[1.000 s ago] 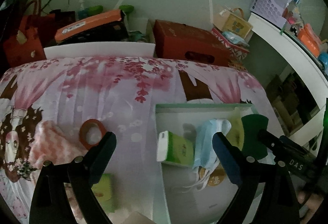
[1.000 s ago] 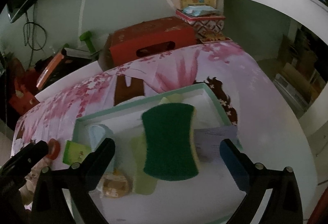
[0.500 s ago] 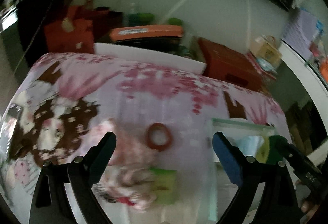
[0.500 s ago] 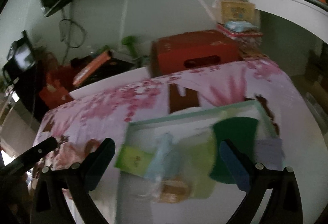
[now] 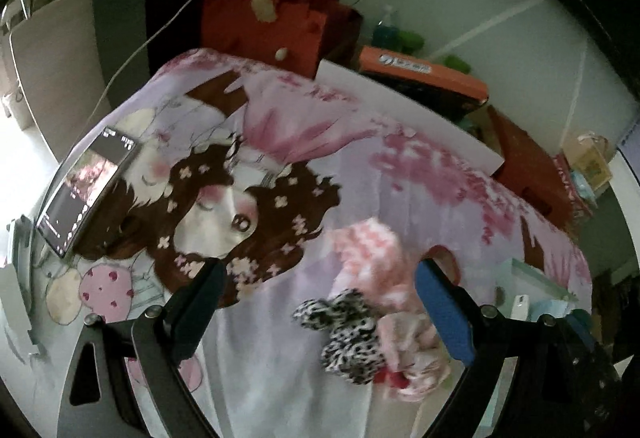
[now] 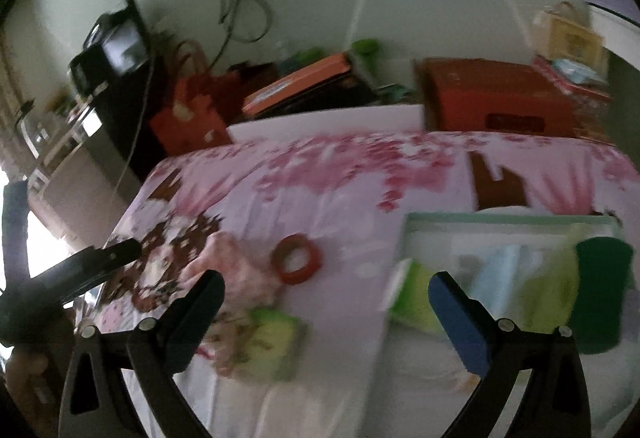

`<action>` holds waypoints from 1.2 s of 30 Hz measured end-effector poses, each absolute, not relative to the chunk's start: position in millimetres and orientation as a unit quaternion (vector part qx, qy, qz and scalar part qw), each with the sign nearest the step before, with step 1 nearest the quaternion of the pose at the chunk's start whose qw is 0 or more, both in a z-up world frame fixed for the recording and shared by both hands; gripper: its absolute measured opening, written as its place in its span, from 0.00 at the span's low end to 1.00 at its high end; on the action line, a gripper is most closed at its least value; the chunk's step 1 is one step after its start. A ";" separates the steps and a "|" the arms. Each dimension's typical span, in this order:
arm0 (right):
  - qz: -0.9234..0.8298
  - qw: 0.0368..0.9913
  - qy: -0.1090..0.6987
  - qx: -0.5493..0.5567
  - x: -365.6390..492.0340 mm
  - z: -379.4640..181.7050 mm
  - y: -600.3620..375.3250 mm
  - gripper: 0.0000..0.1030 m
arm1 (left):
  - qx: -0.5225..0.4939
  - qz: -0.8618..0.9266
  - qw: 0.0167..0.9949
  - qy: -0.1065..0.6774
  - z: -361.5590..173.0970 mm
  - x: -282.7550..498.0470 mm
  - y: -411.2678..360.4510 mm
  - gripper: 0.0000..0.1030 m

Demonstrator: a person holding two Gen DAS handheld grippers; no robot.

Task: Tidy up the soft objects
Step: 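Move both grippers back from the tray toward the remaining pile, then grasp the leopard-print scrunchie with the left gripper while the right gripper grasps the beige cloth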

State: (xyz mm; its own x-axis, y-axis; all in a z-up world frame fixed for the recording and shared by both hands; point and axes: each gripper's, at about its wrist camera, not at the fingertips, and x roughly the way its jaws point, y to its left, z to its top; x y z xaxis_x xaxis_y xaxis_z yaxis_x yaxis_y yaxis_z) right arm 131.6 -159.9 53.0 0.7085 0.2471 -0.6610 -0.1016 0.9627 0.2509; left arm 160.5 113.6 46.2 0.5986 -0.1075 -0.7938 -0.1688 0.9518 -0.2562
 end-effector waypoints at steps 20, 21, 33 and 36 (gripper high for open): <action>0.194 0.868 0.451 0.075 145.8 -8.4 -80.7 0.62 | -0.241 -0.010 0.813 0.530 -10.0 173.8 123.4 0.90; 0.198 0.866 0.452 0.077 145.9 -10.1 -80.1 0.55 | -0.240 -0.013 0.813 0.531 -10.7 174.0 121.2 0.89; 0.195 0.863 0.456 0.099 151.0 -14.4 -88.6 0.10 | -0.257 -0.054 0.802 0.536 -21.9 180.8 107.6 0.38; 0.198 0.861 0.457 0.103 151.8 -15.7 -90.6 0.08 | -0.256 -0.052 0.804 0.533 -24.0 181.8 107.7 0.29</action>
